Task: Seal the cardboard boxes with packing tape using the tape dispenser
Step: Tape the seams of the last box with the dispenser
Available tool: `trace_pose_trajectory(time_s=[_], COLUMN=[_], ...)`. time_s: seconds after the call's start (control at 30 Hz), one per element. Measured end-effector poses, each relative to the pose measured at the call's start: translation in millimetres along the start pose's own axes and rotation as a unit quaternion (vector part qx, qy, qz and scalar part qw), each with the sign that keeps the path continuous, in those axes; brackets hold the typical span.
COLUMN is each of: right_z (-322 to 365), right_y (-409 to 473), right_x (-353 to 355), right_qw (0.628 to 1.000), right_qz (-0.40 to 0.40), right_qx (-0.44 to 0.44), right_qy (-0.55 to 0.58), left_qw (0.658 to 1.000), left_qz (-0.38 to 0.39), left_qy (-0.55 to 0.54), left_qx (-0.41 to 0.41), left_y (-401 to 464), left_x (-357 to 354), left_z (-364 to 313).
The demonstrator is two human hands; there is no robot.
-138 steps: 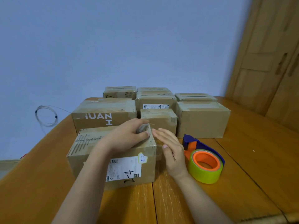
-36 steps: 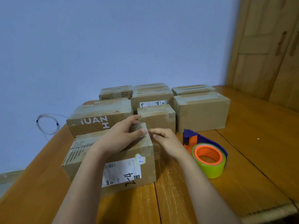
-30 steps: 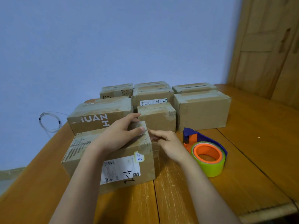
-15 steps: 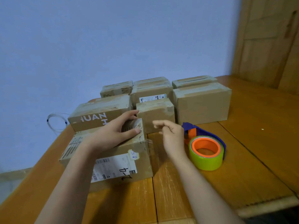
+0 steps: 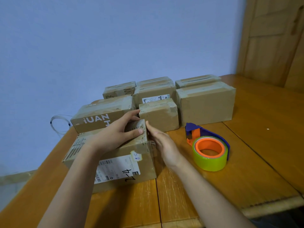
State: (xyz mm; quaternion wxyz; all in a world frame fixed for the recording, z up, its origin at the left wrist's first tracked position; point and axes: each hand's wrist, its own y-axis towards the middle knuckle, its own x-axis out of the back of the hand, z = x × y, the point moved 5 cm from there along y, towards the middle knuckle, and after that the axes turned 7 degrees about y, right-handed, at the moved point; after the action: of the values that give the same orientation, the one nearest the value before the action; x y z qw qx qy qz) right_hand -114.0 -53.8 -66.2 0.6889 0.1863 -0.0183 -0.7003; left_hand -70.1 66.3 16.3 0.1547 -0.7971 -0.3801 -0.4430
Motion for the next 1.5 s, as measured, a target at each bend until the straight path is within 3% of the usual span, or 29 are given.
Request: trace_pose_trajectory(time_s=[0.17, 0.33, 0.43, 0.83, 1.27, 1.5], right_z=[2.7, 19.6, 25.0, 17.8, -1.3, -11.3], right_y=[-7.7, -19.6, -25.5, -16.0, -5.4, -8.3], right_x=[11.3, 19.0, 10.6, -0.7, -9.5, -5.9], right_qw=[0.999, 0.985, 0.969, 0.966, 0.937, 0.946], right_qz=[0.014, -0.071, -0.047, -0.067, -0.105, -0.097], right_qx=[0.031, 0.153, 0.222, 0.227, 0.265, 0.201], right_qy=[-0.003, -0.042, -0.094, -0.103, -0.201, -0.236], left_qw=[1.000, 1.000, 1.000, 1.000, 0.999, 0.999], left_qz=[-0.008, -0.013, -0.017, -0.006, 0.011, 0.002], left_qy=[0.006, 0.008, 0.013, 0.013, 0.042, 0.038], left_qx=[0.004, 0.012, 0.014, -0.001, -0.024, -0.025], left_y=[1.4, 0.6, 1.4, 0.6, 3.3, 4.5], left_x=[1.1, 0.3, 1.1, -0.5, -2.7, -2.1], left_z=[2.2, 3.5, 4.5, 2.0, 2.2, 3.6])
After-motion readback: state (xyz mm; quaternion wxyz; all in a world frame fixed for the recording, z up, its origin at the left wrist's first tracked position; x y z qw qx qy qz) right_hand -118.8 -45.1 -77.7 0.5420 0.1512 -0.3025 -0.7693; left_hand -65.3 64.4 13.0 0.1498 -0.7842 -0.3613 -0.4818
